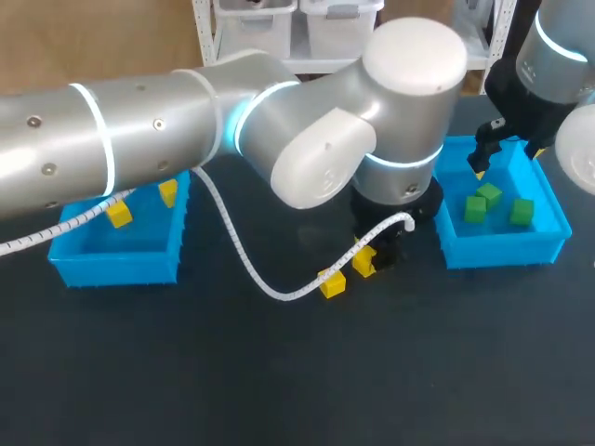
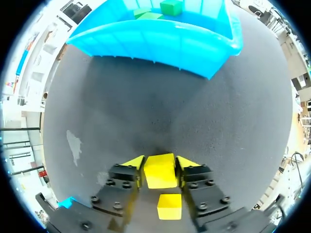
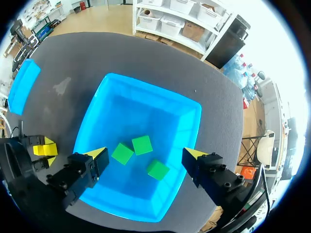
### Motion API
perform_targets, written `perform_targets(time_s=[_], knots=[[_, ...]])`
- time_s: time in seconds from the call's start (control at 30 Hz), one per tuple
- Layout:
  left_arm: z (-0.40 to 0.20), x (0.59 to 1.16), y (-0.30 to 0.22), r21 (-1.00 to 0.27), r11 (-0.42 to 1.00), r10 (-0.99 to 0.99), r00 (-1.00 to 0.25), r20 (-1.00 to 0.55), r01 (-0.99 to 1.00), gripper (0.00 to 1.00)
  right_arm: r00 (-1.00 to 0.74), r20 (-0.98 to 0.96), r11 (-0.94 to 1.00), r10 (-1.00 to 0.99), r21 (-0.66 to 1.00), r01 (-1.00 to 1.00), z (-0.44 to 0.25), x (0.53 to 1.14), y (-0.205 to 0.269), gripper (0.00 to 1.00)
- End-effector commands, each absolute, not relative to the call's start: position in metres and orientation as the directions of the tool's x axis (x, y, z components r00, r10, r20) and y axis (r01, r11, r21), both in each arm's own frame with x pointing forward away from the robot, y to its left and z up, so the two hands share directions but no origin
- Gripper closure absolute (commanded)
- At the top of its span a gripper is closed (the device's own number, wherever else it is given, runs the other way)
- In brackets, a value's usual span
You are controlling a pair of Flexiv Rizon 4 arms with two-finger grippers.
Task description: Put the green cubes in the right bin and the yellow cubes in the left bin.
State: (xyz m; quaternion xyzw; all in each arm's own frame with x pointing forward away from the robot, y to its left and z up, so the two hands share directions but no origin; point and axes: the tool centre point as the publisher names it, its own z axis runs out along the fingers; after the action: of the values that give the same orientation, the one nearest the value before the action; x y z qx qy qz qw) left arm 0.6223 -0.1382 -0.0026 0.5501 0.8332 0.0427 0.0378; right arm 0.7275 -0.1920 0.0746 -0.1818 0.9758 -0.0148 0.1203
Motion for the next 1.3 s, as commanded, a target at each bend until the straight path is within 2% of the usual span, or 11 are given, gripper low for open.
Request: perform_targets(time_s=[0.03, 0.43, 0.6, 0.93, 1.3], knots=[[0.000, 0.623, -0.136, 0.106, 0.392, 0.920, -0.392, -0.025, 0.914, 1.00, -0.905, -0.232, 0.934, -0.357, -0.074, -0.350, 0.074, 0.727, -0.192, 0.00], [0.039, 0.634, -0.116, 0.109, 0.405, 0.911, -0.390, -0.130, 0.908, 1.00, -0.905, -0.232, 0.934, -0.357, -0.074, -0.350, 0.074, 0.727, -0.192, 0.00], [0.066, 0.652, -0.096, 0.114, 0.458, 0.882, -0.434, -0.185, 0.882, 1.00, -0.905, -0.232, 0.934, -0.357, -0.074, -0.350, 0.074, 0.727, -0.192, 0.00], [0.110, 0.692, -0.029, 0.142, 0.598, 0.793, -0.557, -0.246, 0.789, 1.00, -0.905, -0.232, 0.934, -0.357, -0.074, -0.350, 0.074, 0.727, -0.192, 0.00], [0.125, 0.718, 0.057, 0.155, 0.748, 0.660, -0.701, -0.271, 0.645, 1.00, -0.905, -0.232, 0.934, -0.357, -0.074, -0.350, 0.074, 0.727, -0.192, 0.00]])
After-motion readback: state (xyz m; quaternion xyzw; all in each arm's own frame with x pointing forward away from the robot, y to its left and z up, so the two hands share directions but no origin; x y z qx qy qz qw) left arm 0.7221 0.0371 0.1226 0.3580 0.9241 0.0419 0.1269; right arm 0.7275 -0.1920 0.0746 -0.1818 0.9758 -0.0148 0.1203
